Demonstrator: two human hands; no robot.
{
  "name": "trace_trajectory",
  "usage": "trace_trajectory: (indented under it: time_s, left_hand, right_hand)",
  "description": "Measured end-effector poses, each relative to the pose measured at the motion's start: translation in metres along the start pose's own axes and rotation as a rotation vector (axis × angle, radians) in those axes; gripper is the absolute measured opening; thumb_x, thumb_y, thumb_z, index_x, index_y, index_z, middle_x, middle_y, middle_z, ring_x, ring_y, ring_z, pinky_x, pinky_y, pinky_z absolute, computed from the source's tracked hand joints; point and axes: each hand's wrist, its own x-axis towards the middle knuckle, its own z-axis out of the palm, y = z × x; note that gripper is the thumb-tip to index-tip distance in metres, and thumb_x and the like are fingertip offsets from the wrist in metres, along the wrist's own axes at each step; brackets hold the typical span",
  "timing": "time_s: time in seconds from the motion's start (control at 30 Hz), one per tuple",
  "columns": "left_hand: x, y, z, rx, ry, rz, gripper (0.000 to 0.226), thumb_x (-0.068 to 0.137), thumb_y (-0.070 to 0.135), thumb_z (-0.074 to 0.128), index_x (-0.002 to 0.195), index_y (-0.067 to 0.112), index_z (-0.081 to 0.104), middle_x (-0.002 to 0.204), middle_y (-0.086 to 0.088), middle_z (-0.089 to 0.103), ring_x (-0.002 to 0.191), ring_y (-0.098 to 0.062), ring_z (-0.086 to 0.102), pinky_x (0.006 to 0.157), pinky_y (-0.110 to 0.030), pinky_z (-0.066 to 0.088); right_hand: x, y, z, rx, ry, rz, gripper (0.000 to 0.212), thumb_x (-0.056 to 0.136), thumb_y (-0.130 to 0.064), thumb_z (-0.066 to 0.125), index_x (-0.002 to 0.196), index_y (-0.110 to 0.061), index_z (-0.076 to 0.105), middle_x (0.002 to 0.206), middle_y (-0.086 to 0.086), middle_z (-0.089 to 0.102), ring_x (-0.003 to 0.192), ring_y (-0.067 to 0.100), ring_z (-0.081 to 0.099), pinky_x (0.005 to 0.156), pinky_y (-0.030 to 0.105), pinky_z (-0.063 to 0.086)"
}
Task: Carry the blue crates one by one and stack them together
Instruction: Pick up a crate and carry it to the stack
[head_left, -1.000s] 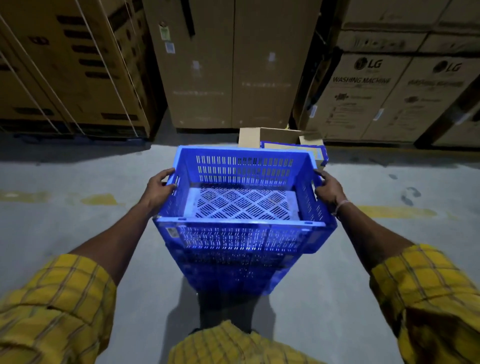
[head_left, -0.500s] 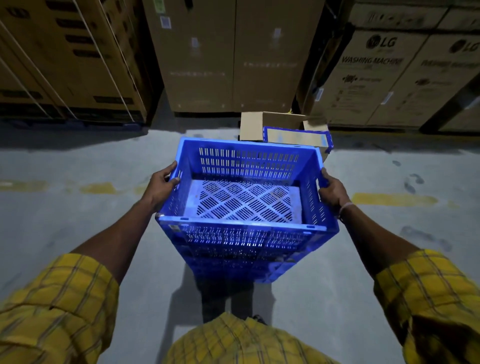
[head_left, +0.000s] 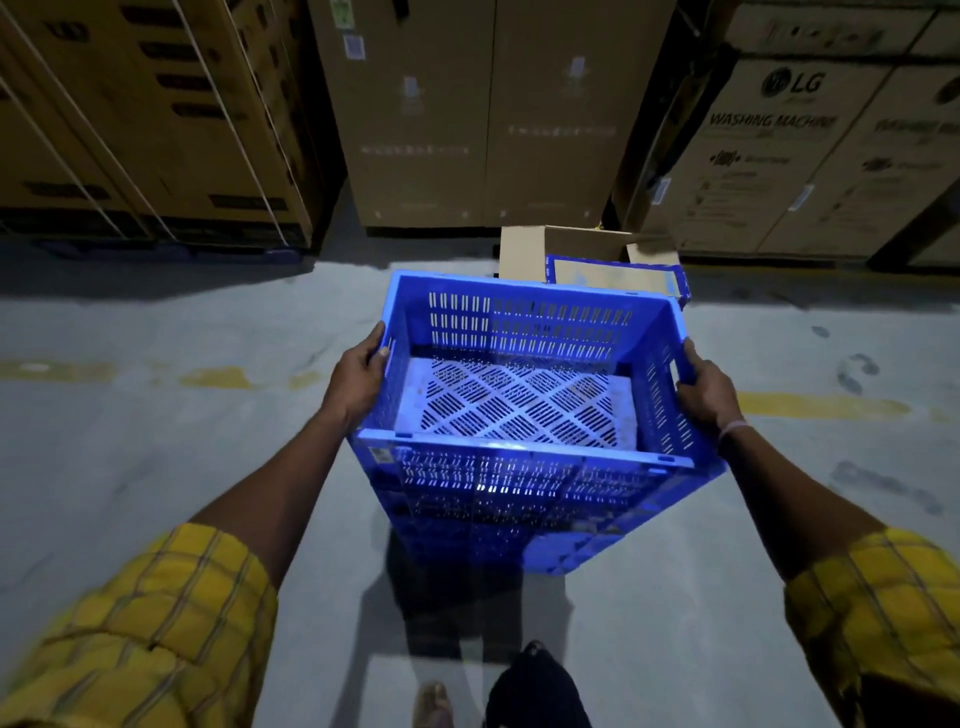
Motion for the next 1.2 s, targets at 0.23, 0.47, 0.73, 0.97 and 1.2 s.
trace_trajectory:
  time_s: [0.23,0.47,0.73,0.97,1.2]
  left_hand:
    - [0.006,0.016,-0.006,0.407,0.003,0.081,0.052,0.105,0.035,0.043,0.154,0.016,0.038,0.163,-0.019,0.022,0.151,-0.036,0.021,0.120,-0.047,0.021]
    - [0.003,-0.020,0.003,0.536,-0.120,0.134,0.075,0.104,0.049,0.038,0.161,0.015,0.002,0.169,-0.009,0.003,0.155,-0.029,0.009,0.122,-0.052,0.020]
    - [-0.015,0.012,0.008,0.809,-0.155,0.154,0.090,0.098,0.065,0.034,0.160,0.012,-0.004,0.167,-0.004,-0.020,0.155,-0.030,-0.006,0.118,-0.057,0.021]
    - [-0.019,0.011,0.009,0.995,-0.204,0.181,0.101,0.092,0.073,0.038,0.160,0.006,0.006,0.168,-0.009,-0.016,0.154,-0.036,-0.007,0.115,-0.054,0.028]
    - [-0.058,0.010,-0.001,0.896,-0.261,0.103,0.099,0.093,0.071,0.037,0.160,0.012,-0.004,0.166,-0.015,-0.019,0.152,-0.034,-0.020,0.122,-0.051,0.009]
  right_hand:
    - [0.004,-0.014,-0.020,-0.194,-0.076,-0.016,0.088,0.081,-0.055,0.050,0.154,-0.014,0.023,0.146,0.025,0.040,0.129,0.047,0.040,0.104,0.049,0.034]
    - [-0.021,0.016,0.022,-0.249,-0.031,-0.194,0.091,0.097,-0.048,0.050,0.158,-0.011,-0.006,0.166,0.008,-0.012,0.149,0.040,0.019,0.116,0.048,0.030]
    - [-0.024,0.006,0.013,-0.289,-0.041,-0.162,0.099,0.093,-0.063,0.047,0.158,-0.012,-0.007,0.166,0.008,-0.011,0.152,0.037,0.001,0.120,0.053,0.020]
    - [-0.031,0.004,0.011,-0.459,-0.103,-0.195,0.111,0.087,-0.074,0.045,0.157,-0.006,-0.006,0.164,0.018,-0.017,0.151,0.042,-0.009,0.123,0.052,0.008]
    - [-0.056,-0.001,0.001,-0.358,-0.194,-0.063,0.106,0.086,-0.075,0.048,0.159,-0.021,-0.006,0.163,0.012,-0.023,0.150,0.034,-0.020,0.119,0.058,0.007]
